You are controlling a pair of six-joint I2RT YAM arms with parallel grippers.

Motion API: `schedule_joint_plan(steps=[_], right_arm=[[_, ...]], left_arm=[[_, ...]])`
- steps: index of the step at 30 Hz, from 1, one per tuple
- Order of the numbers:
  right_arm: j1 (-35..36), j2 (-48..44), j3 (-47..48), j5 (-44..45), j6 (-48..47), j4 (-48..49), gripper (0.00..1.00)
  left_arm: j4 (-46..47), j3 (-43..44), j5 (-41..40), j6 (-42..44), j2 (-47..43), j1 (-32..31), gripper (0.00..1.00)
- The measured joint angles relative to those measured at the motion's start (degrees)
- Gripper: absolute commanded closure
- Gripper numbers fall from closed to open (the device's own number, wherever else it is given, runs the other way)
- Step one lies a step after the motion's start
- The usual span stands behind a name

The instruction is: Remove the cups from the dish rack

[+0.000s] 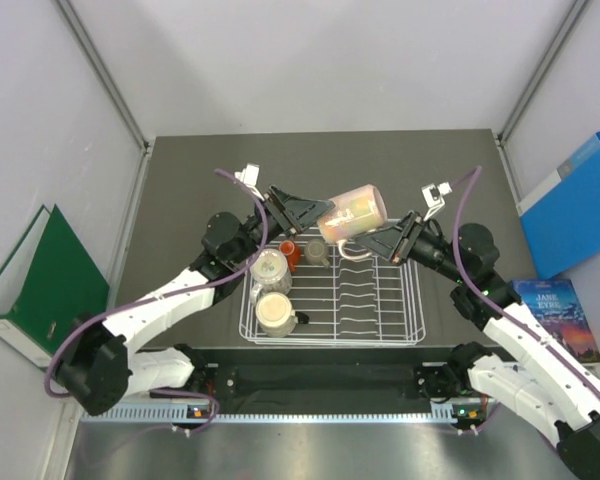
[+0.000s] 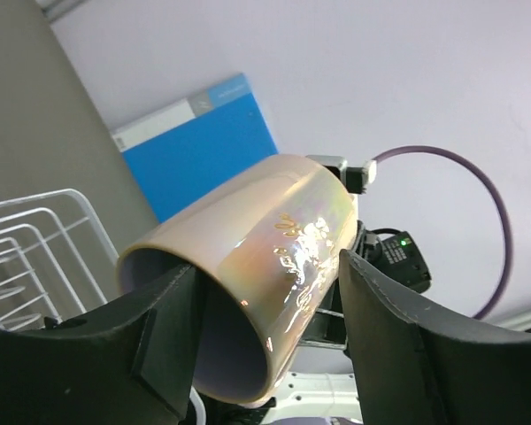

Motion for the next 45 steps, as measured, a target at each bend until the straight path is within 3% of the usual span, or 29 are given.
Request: schedule_joint_plan(steps=[7,14,17,20,22,24,27,28,30,31,33,34,40,45], right_arm=[[0.0,0.9,-0.3,-1.2,0.9,2.0,1.0],[0.0,3.3,-0.6,-2.1,2.4,5.7,1.0],[0.0,4.1,-0.6,-2.6,2.4,6.4,1.0],[0.2,5.3,-0.6,-3.2,2.5,6.6,1.0],[0.3,6.0,-0.6,-4.0,3.5,6.0,1.0],[0.4,6.1,-0.6,-4.3,3.5,6.0,1.0],[0.3,5.7,-0.3,-4.0,2.4,4.8,0.88],[0.3,5.7,0.0,-4.0,2.1,4.0,0.65],[0.4,5.4,1.2,-3.8,0.2,1.3,0.48],[0.4,5.2,1.9,-4.0,-1.1,-0.2,0.27],[0.5,4.5,3.9,-3.7,-3.7,-4.2,0.06],[0.6,4.0,5.2,-3.3,-5.4,-6.3,0.0],[0.8,1.4,12.3,2.7,-14.2,-20.5,0.0],[0.8,-1.7,19.6,14.2,-19.7,-26.9,0.0]], left_arm=[[7.8,0.0,5.6,-4.6,5.3,0.0,0.38],[13.3,1.9,10.3,-8.0,9.7,-0.2,0.47],[14.6,2.8,11.7,-9.2,11.2,-0.2,0.57],[16.5,3.9,12.8,-10.5,13.1,-0.2,0.79],[19.1,4.7,14.1,-11.0,14.3,-0.2,1.0],[20.1,5.3,14.9,-10.9,15.0,-0.1,1.0],[20.7,5.7,15.5,-11.0,15.6,0.0,1.0],[20.7,5.7,15.6,-11.0,15.7,0.0,1.0],[20.3,5.9,15.9,-10.9,15.7,0.0,1.0],[18.9,6.4,15.8,-10.6,15.7,0.0,1.0],[14.6,7.6,15.6,-9.6,15.6,0.0,1.0],[12.4,8.0,15.1,-8.7,15.5,0.0,1.0],[-3.3,11.8,12.7,-1.5,13.1,0.0,1.0],[-19.9,15.0,9.8,5.7,13.3,0.9,1.0]])
